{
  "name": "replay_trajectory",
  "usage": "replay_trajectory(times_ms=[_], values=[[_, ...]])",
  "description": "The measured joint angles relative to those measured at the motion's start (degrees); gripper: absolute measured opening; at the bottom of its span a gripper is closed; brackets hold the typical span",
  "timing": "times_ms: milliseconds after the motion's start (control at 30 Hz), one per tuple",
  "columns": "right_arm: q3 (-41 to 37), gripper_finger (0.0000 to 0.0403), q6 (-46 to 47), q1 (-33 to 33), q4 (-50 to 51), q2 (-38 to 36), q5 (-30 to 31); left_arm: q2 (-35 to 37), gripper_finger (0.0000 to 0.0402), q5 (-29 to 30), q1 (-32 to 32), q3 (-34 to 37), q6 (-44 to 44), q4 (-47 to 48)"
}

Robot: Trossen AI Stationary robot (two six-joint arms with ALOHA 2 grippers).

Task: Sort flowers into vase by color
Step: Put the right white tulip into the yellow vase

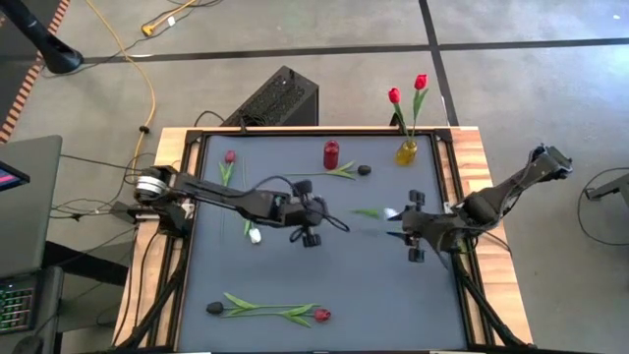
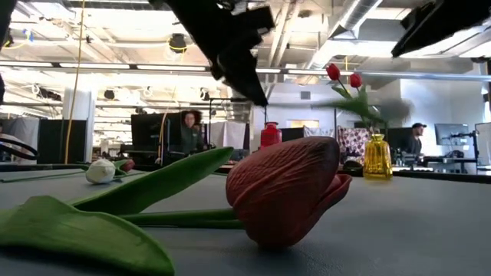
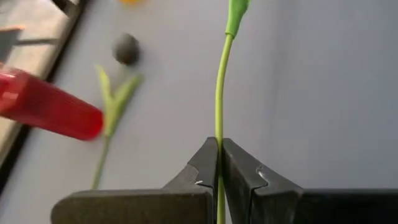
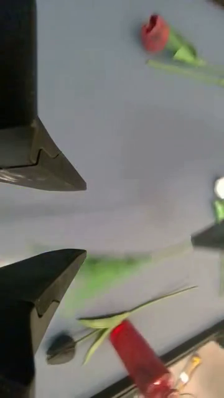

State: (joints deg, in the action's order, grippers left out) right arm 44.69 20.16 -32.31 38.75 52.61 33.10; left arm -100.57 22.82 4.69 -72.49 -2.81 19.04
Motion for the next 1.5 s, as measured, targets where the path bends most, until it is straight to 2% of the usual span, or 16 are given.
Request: replay_trajectory(times_ms=[100, 233, 400, 533, 633, 700, 800, 967, 1067, 1233, 1500], values=[[-0.9, 0.0187, -0.1, -3.1, -1.8, -1.4, 1.3, 5.8, 0.0000, 0.1, -1.1, 5.2, -0.1, -6.9], [-1.1, 0.0187, -0.5, -5.7, -2.4, -1.7, 3.4, 14.0, 0.0000, -1.8, -2.5, 13.6, -0.9, -22.5], [-1.1, 0.0187, -3.4, -6.6, -7.1, -0.9, 5.9, 20.3, 0.0000, -4.7, -3.9, 23.8, -4.3, -42.8], [-1.9, 0.0187, -11.3, -5.3, -20.7, 1.4, 17.1, 21.1, 0.0000, -12.0, -4.3, 29.4, -6.2, -59.2], [-5.0, 0.0187, -22.1, -2.3, -34.7, 2.8, 18.7, 19.6, 0.0000, -16.1, -4.3, 30.7, -7.4, -66.7], [-7.2, 0.0186, -28.4, 1.6, -44.7, 3.2, 13.2, 18.2, 0.0000, -17.9, -3.9, 30.7, -7.6, -69.5], [-10.1, 0.0182, -33.6, 9.1, -59.0, 2.9, -1.4, 15.5, 0.0000, -20.2, -3.4, 29.9, -7.6, -73.7], [-11.3, 0.0180, -30.7, 21.0, -69.1, 3.1, -23.3, 11.4, 0.0000, -23.5, -3.3, 29.0, -7.6, -80.8], [-11.3, 0.0179, -27.1, 26.2, -72.9, 4.4, -33.3, 9.2, 0.0000, -24.5, -3.4, 27.8, -7.6, -83.8], [-11.3, 0.0179, -24.3, 30.3, -79.5, 7.2, -40.6, 6.6, 0.0000, -25.8, -3.3, 25.2, -7.6, -84.5], [-11.2, 0.0179, -23.3, 31.5, -85.6, 11.3, -41.2, 5.8, 0.0000, -26.9, -3.4, 23.6, -7.6, -83.1]])
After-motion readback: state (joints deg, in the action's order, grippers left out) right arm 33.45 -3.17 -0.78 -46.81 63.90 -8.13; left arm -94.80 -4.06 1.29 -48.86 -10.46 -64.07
